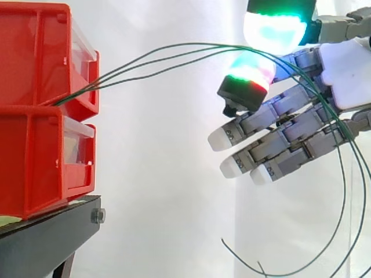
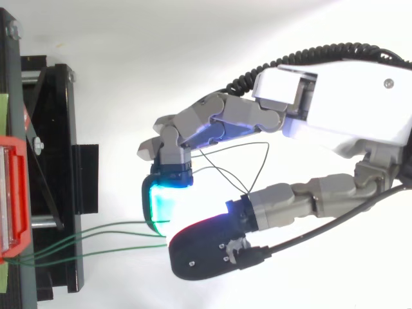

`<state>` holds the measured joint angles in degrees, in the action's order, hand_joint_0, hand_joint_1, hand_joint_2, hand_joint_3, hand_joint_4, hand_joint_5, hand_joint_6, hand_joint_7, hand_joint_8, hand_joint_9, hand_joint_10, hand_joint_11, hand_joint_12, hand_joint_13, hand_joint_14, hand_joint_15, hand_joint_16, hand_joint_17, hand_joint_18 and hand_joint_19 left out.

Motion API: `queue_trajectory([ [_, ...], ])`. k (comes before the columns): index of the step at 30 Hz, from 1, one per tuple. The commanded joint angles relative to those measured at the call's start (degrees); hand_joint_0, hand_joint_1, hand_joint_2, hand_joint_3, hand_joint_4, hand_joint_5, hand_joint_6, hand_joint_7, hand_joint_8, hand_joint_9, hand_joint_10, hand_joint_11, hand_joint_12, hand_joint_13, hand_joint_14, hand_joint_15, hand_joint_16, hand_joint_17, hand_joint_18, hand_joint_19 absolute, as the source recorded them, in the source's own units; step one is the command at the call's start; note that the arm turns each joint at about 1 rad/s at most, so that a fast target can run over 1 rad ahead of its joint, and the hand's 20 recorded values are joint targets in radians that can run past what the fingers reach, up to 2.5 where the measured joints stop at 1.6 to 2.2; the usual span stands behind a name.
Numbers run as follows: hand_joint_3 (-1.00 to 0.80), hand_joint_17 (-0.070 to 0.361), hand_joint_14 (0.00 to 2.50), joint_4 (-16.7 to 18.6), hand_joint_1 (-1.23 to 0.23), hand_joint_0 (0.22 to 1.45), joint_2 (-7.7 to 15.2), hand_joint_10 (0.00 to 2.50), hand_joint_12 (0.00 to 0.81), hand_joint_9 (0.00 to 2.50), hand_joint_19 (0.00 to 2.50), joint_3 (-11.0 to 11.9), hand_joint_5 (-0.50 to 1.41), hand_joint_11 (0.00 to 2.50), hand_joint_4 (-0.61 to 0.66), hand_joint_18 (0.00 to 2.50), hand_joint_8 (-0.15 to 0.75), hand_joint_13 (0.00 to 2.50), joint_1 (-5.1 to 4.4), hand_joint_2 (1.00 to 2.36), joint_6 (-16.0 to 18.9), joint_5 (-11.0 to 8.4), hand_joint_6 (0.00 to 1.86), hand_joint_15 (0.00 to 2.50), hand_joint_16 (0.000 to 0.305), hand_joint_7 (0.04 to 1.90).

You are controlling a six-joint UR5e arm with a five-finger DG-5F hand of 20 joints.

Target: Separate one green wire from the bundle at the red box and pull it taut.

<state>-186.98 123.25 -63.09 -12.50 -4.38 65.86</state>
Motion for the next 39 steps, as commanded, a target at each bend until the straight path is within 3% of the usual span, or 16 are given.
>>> queue_trajectory([
  [1,-0.17,0.096,0.00,0.12,-0.79,0.61,-0.02,0.00,0.299,0.46,0.15,-0.71,-0.08,0.00,-0.09,0.14,0.176,0.27,-0.07,1.01,-0.19,0.23,0.81,0.04,0.043,1.17],
  [5,-0.16,0.103,0.00,1.00,-0.77,0.61,-0.02,0.00,0.329,0.69,0.26,-3.35,-0.09,0.08,-0.03,0.34,0.240,0.44,0.02,1.01,-0.19,0.23,0.83,0.12,0.046,1.14],
  [8,-0.16,0.107,0.01,1.97,-0.76,0.61,-0.02,0.01,0.340,0.89,0.36,-4.85,-0.09,0.34,-0.02,0.46,0.249,0.57,-0.07,1.02,-0.45,-0.21,0.84,0.23,0.047,1.10],
  [12,-0.15,0.107,0.02,3.37,-0.74,0.61,-0.02,0.02,0.351,1.05,0.47,-6.78,-0.10,0.71,-0.01,0.56,0.254,0.73,0.02,1.02,-0.45,-2.23,0.85,0.42,0.048,1.08],
  [17,-0.16,0.108,0.02,3.20,-0.73,0.61,-0.02,0.02,0.355,1.18,0.50,-7.39,-0.10,0.98,0.00,0.58,0.262,0.76,0.02,1.02,-0.37,-3.63,0.85,0.47,0.048,1.09],
  [20,-0.16,0.109,0.02,2.06,-0.73,0.62,-0.02,0.02,0.359,1.19,0.50,-9.24,-0.10,1.08,0.00,0.59,0.270,0.76,0.02,1.02,0.34,-5.13,0.86,0.49,0.048,1.10],
  [22,-0.16,0.108,0.02,1.70,-0.73,0.62,-0.02,0.02,0.357,1.17,0.49,-10.03,-0.10,1.02,-0.01,0.59,0.271,0.75,0.02,1.02,1.30,-5.57,0.86,0.46,0.048,1.09],
  [26,-0.15,0.106,0.01,1.18,-0.74,0.62,-0.11,0.02,0.335,0.88,0.40,-10.21,-0.10,0.40,-0.03,0.59,0.240,0.65,0.02,1.01,3.32,-6.18,0.86,0.28,0.047,1.06],
  [29,-0.15,0.099,0.00,-0.76,-0.75,0.62,-0.64,0.00,0.312,0.70,0.31,-10.12,-0.09,0.04,-0.04,0.54,0.240,0.52,0.02,1.01,3.68,-8.29,0.85,0.09,0.044,1.07],
  [30,-0.15,0.097,0.00,-1.99,-0.75,0.62,-0.73,0.00,0.312,0.66,0.28,-10.12,-0.09,0.00,-0.04,0.51,0.239,0.50,0.02,1.01,3.85,-10.31,0.85,0.06,0.043,1.08],
  [33,-0.16,0.095,0.00,-3.83,-0.76,0.62,-1.69,0.00,0.308,0.57,0.23,-10.12,-0.09,0.00,-0.05,0.45,0.223,0.43,-0.07,1.01,4.03,-13.92,0.84,0.01,0.042,1.07],
  [39,-0.17,0.093,0.00,-4.71,-0.77,0.62,-1.96,0.00,0.301,0.44,0.11,-10.12,-0.09,0.00,-0.07,0.28,0.170,0.31,-0.16,1.01,4.20,-14.36,0.83,0.00,0.041,1.11],
])
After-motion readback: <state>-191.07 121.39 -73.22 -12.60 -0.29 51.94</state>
